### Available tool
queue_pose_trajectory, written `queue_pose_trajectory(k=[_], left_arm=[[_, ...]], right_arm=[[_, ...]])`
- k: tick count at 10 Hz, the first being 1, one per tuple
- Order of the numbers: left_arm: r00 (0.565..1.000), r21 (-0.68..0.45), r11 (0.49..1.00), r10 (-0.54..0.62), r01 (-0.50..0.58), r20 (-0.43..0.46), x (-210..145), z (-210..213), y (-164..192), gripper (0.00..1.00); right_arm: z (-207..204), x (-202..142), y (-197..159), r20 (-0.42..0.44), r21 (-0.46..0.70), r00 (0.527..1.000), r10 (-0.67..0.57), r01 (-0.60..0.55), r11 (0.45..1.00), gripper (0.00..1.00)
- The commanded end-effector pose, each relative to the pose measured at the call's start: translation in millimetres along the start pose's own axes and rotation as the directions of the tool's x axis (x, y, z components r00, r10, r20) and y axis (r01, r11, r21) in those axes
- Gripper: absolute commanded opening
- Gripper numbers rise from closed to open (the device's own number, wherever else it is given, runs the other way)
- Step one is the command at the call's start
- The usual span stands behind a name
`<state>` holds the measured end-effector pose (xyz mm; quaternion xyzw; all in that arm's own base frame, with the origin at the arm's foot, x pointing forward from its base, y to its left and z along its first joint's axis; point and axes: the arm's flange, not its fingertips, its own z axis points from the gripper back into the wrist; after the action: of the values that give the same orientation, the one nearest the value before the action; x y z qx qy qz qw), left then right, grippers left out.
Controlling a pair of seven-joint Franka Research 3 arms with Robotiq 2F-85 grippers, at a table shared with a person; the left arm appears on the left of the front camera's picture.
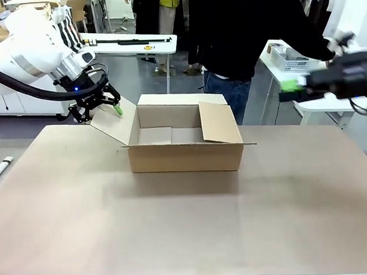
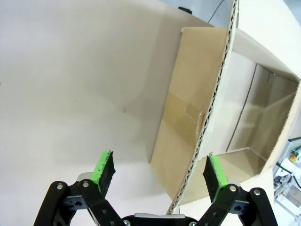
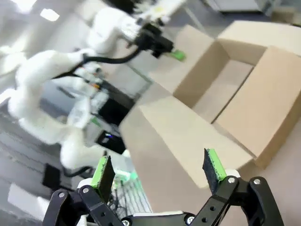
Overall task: Pack the gift set into the box.
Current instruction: Place both hands on the side flaps of the Package Box and spread them outward.
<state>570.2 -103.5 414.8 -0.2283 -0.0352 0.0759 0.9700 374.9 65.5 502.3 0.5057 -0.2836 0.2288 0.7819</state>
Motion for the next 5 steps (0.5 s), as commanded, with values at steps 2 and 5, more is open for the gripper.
queue_pose_trajectory(k=[2,5], left_arm=[[1.0,0.011,1.0,-0.007,0.007,0.01,-0.5,2.3,0.1,1.0],[1.0,0.011,1.0,-0.007,0.007,0.01,-0.5,2.3,0.1,1.0]], right_arm=[[-69.9,67.8,81.7,-0.114,-0.499,0.988,-0.104,0.033,0.866,1.0],[-167.1,101.6,88.9,-0.322,-0.717,0.941,-0.104,-0.171,0.675,1.0]])
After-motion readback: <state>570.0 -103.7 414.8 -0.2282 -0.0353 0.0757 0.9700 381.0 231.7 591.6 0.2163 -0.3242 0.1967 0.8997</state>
